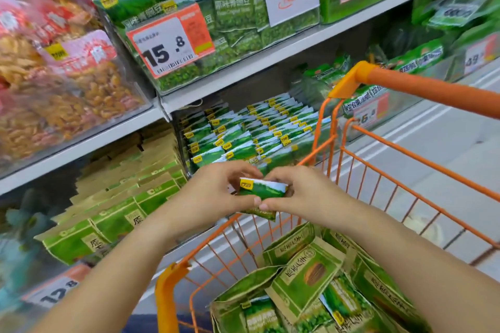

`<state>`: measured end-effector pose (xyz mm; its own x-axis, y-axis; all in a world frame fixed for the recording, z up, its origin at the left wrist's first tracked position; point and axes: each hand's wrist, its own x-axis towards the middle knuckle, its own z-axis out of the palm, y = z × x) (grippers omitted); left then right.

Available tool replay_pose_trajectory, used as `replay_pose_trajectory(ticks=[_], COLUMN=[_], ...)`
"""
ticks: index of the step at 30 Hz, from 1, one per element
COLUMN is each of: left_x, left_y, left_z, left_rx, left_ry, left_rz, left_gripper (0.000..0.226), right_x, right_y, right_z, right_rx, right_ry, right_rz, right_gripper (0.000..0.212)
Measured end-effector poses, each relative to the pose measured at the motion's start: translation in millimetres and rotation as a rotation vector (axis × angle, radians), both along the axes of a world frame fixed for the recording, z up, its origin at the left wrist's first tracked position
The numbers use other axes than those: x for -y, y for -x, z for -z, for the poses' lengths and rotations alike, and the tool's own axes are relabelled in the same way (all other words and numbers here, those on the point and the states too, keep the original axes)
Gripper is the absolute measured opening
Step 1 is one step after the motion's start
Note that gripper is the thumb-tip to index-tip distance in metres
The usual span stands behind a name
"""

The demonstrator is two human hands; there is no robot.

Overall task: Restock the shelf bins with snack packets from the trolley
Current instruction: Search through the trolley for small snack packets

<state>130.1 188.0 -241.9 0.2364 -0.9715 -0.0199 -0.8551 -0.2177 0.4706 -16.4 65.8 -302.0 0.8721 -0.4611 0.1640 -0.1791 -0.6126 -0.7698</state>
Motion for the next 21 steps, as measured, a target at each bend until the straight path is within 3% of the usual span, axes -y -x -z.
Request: replay_pose_trajectory(ticks=[2, 3, 7, 13, 17, 21], left_x=[5.0, 7.9, 27.4, 53.3, 58.1, 61.7], left_y=[0.1, -1.9, -25.8, -43.1, -45.6, -43.9], left_z=[-3.5, -7.1, -16.6, 9.7, 17.6, 17.6], left_rx=[0.318, 0.388, 0.208, 0.022, 0.239, 0.377], left_ry=[0.018, 0.081, 0.319, 0.228, -0.028, -0.034], left_rz=[-0.001, -0.050, -0.357, -0.453, -0.453, -0.452], left_gripper=[0.031, 0.025, 0.019, 0.023, 0.031, 0.035], right_x=[-1.3, -0.4, 10.9, 13.2, 15.2, 16.2], right_y=[1.5, 2.8, 9.8, 8.2, 7.7, 5.9], right_z=[-1.6, -2.7, -4.0, 0.8, 1.9, 4.3], right_rx=[-0.030, -0.026, 0.003, -0.058, -0.067, -0.088], right_ry=[0.143, 0.209, 0.318, 0.352, 0.373, 0.392], right_rz=[0.034, 0.058, 0.178, 0.188, 0.180, 0.165], right_gripper=[0.046, 0.051, 0.040, 0.029, 0.025, 0.023])
